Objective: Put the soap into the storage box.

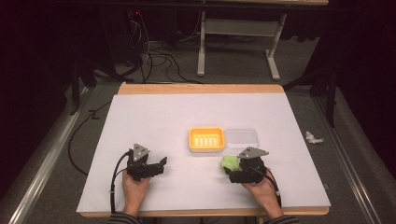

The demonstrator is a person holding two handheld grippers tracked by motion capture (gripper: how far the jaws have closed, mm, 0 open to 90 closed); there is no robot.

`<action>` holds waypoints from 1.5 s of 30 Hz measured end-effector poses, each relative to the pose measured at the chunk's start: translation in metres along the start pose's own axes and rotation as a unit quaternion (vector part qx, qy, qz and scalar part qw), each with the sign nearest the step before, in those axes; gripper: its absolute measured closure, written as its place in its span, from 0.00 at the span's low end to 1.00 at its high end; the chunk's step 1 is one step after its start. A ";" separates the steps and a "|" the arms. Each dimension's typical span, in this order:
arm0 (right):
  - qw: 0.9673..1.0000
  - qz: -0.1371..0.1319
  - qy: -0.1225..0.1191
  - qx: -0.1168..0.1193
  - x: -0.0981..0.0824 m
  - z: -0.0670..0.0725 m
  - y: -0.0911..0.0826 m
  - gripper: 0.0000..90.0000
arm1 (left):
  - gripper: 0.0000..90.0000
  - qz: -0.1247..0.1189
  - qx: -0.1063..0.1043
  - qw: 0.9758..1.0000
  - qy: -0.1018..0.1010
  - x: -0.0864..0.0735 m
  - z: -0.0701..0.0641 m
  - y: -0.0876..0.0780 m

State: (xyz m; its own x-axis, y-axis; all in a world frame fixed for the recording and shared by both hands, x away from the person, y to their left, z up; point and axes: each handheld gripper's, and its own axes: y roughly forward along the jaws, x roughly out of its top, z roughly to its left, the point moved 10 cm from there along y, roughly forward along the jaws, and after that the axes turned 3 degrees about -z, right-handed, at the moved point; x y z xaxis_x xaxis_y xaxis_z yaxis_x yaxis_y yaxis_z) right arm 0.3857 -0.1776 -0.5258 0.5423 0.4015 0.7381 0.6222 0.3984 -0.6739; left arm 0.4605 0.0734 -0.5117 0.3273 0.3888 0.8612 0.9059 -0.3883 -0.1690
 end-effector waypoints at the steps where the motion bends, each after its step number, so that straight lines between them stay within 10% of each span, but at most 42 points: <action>1: 1.000 0.003 -0.001 -0.001 0.000 0.000 0.002 0.21 | 0.16 0.000 0.000 1.000 0.001 0.000 0.000 0.000; 15: 0.999 0.049 -0.014 -0.004 -0.006 0.004 0.020 0.26 | 0.16 0.000 -0.003 1.000 0.000 0.000 0.000 0.000; 45: 0.997 0.057 -0.050 -0.016 -0.005 0.008 0.022 0.30 | 0.17 0.002 -0.006 1.000 0.002 0.000 -0.001 -0.001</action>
State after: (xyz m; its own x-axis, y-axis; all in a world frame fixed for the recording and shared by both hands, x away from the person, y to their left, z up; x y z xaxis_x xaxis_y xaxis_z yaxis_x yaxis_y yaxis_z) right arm 0.3922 -0.1647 -0.5447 0.5525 0.5231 0.6490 0.5787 0.3196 -0.7503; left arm 0.4595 0.0727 -0.5115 0.3297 0.3838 0.8625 0.9013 -0.3998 -0.1666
